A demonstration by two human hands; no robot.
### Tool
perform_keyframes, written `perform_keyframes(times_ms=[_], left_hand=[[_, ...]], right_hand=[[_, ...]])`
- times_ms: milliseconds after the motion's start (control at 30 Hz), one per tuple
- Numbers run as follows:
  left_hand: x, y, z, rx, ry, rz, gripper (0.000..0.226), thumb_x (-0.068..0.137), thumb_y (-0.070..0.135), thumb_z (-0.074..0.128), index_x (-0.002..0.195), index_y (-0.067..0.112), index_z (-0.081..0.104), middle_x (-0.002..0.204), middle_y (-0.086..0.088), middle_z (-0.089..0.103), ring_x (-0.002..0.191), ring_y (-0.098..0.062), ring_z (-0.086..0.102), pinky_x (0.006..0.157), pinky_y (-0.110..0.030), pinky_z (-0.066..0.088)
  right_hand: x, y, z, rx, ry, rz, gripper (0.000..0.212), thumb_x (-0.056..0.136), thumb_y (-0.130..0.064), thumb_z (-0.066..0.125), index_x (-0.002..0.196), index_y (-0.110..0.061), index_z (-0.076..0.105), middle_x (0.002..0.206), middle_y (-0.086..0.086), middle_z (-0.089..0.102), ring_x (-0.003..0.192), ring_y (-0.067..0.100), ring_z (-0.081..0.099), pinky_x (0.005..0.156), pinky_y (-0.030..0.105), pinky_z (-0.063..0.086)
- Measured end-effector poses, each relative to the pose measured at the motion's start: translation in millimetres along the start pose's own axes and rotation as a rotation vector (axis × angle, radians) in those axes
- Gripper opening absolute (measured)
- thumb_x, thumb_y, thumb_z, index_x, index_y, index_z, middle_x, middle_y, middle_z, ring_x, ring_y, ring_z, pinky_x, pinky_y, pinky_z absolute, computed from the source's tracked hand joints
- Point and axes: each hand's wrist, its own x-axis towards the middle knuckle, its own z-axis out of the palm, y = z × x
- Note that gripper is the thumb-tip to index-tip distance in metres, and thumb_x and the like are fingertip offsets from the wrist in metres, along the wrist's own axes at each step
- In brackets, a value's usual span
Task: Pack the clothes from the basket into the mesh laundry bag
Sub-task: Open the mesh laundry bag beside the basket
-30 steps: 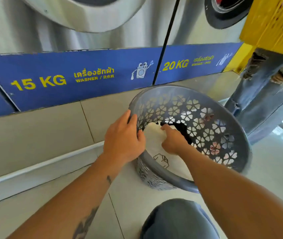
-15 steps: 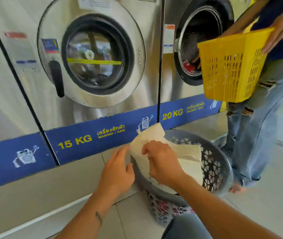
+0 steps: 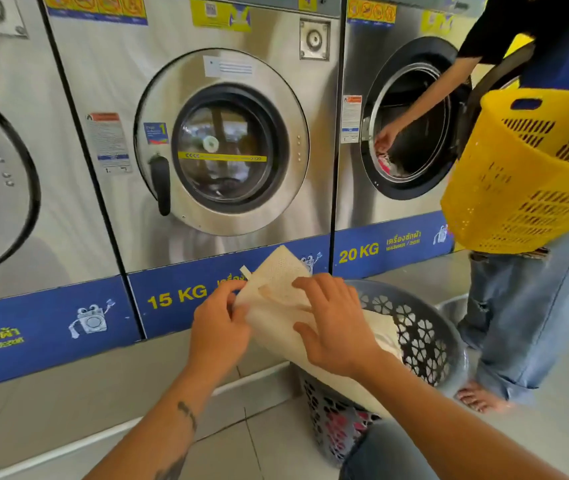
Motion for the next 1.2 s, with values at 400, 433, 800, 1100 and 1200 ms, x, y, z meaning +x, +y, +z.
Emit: perform_keyframes(times_ms=[400,433,800,1100,1200], left_hand=[[-2.0,-79.2,-69.3,-0.005,0.249,-0.064,0.018,0.076,0.009,0.052,0.081,0.026,0.056,0.077,0.003,0.062,0.069,-0.019,0.056,0.057,-0.03,0.046],[0.0,-82.4,-77.0,0.001,0.295,-0.048,0.018,0.076,0.008,0.052,0.084,0.024,0.055,0.077,0.004,0.061,0.069,-0.018,0.056,0.056,-0.026,0.044],[16.1,-129.0,-57.7,-0.048,0.204,-0.16,0.058,0.088,0.026,0.062,0.14,0.035,0.039,0.124,0.008,0.047,0.107,-0.006,0.052,0.09,-0.025,0.045],[36.1,-169.0,-20.7,0.4,-0.292,-0.378,0.09,0.067,0.026,0.077,0.142,0.047,0.031,0.134,0.007,0.023,0.12,-0.024,0.046,0.099,-0.042,0.047],[24.1,-172.6,-21.9,0.55,-0.543,-0.528,0.089,0.066,0.02,0.075,0.14,0.046,0.033,0.136,-0.001,0.018,0.109,-0.029,0.05,0.092,-0.041,0.052]], right_hand=[[31.1,-33.2,110.9,0.375,-0.272,0.082,0.009,0.086,-0.013,0.058,0.088,-0.021,0.063,0.089,0.006,0.065,0.087,0.033,0.061,0.071,0.038,0.041],[36.4,-41.6,116.6,0.378,-0.218,0.025,0.014,0.081,-0.011,0.057,0.088,-0.019,0.065,0.087,0.005,0.064,0.083,0.031,0.06,0.069,0.038,0.042],[42.3,-31.9,169.8,0.18,-0.015,-0.241,0.032,0.064,0.005,0.063,0.084,-0.018,0.075,0.081,0.0,0.059,0.073,0.025,0.055,0.079,0.04,0.042],[28.9,-23.0,192.6,0.14,-0.112,-0.322,0.035,0.075,-0.005,0.047,0.084,-0.021,0.077,0.083,0.0,0.058,0.075,0.024,0.056,0.085,0.037,0.037],[25.4,-20.8,194.6,0.148,-0.165,-0.309,0.03,0.07,0.0,0.062,0.083,-0.022,0.077,0.082,-0.002,0.058,0.074,0.023,0.057,0.083,0.04,0.044]])
